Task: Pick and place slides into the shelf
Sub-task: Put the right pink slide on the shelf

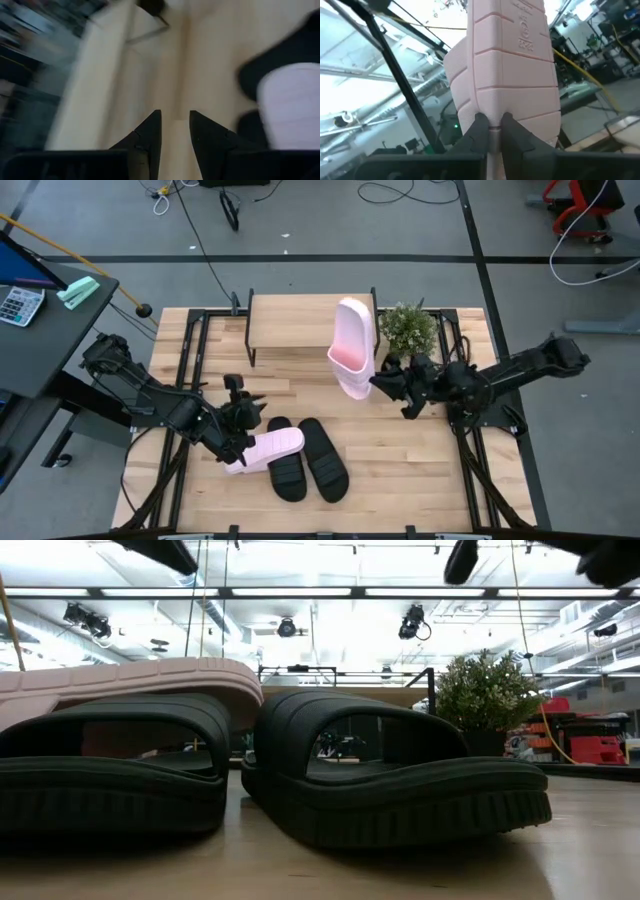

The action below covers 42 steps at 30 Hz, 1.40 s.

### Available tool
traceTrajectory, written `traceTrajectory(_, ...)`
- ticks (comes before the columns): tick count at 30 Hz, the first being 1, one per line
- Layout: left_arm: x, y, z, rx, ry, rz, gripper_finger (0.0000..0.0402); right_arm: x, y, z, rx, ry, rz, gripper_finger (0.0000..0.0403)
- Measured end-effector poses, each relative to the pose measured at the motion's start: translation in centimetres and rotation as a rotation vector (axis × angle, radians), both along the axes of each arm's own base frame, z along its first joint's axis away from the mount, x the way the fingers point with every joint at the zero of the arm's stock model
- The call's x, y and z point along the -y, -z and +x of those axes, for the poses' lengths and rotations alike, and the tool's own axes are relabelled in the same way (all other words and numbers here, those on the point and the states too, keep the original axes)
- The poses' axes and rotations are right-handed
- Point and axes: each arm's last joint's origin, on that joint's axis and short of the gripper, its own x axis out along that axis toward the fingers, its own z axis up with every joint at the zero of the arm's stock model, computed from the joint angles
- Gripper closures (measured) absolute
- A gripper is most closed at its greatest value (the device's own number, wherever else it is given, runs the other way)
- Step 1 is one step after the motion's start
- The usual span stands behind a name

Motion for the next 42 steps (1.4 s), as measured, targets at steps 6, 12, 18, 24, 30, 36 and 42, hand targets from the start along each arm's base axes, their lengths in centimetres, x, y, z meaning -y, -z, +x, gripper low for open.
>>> traceTrajectory(6, -0.2, -1.1, 0.4, 0.063, -0.05, 0.361, 0.0309, -1.1, 0.1, 2.6, -0.024, -0.063, -0.026, 0.0375)
traceTrajectory(12, 0.4, -1.9, 1.2, 0.03, -0.006, 0.476, 0.0322, -1.9, -1.5, 4.9, 0.009, -0.15, -0.094, 0.0375)
traceTrajectory(18, 0.7, -3.2, 1.7, 0.115, 0.162, 0.236, 0.0329, -2.3, -2.2, 6.2, -0.053, -0.176, -0.168, 0.0375)
traceTrajectory(24, -1.2, -5.8, 1.2, 0.273, 0.206, 0.03, 0.0327, -2.3, -2.5, 6.2, -0.056, -0.175, -0.189, 0.0376)
traceTrajectory(30, -3.6, -9.0, 0.2, 0.48, 0.357, -0.238, 0.033, -2.1, -2.3, 6.2, -0.072, -0.183, -0.207, 0.0378)
traceTrajectory(36, -5.0, -10.4, -0.4, 0.574, 0.519, -0.479, 0.0317, -1.6, -2.9, 5.9, -0.049, -0.175, -0.225, 0.0378)
traceTrajectory(42, -4.3, -10.2, -0.4, 0.532, 0.636, -0.481, 0.0298, -0.8, -2.9, 6.0, -0.064, -0.163, -0.233, 0.0379)
